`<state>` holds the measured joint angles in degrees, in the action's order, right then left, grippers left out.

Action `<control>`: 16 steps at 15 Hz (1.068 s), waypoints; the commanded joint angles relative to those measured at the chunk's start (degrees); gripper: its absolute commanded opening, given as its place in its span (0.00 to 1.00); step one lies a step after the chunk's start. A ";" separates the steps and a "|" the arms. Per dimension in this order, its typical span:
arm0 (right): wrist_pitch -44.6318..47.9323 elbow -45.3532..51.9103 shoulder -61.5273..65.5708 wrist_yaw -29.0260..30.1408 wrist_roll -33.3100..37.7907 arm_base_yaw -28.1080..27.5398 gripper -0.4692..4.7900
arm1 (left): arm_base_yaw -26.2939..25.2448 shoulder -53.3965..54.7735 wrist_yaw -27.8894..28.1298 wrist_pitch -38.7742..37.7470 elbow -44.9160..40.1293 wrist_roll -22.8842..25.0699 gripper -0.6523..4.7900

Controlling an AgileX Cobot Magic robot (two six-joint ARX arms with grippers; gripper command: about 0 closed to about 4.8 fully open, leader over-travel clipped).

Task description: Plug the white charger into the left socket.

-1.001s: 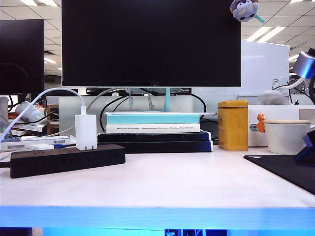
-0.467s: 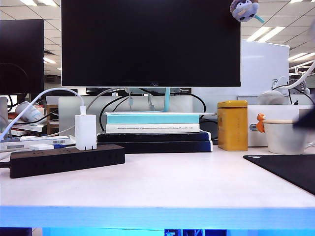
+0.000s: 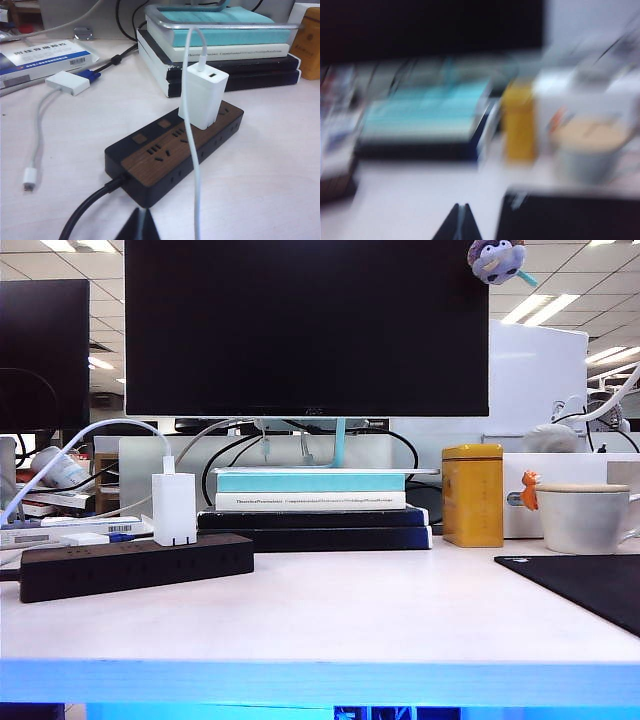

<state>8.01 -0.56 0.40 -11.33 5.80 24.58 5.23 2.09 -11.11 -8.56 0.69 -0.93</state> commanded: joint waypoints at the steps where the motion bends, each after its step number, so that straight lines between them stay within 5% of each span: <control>1: 4.15 0.50 -0.20 -0.55 0.15 -3.82 0.09 | -0.09 -0.98 -0.04 0.28 -0.11 0.07 0.11; 7: 2.36 0.50 -0.15 -0.46 0.17 -6.08 0.09 | -0.17 -1.88 2.40 8.00 -0.11 0.09 0.11; 11: -17.40 0.50 0.13 4.07 0.17 -6.03 0.09 | -0.17 -1.88 1.95 4.07 -0.11 0.07 0.11; 16: -17.38 0.50 0.15 4.46 0.17 -6.05 0.09 | -0.13 -1.88 4.48 -1.11 -0.07 0.07 0.11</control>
<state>-9.52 -0.56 0.54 -7.33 5.96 18.57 5.21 0.34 -7.20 -8.86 0.58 -0.93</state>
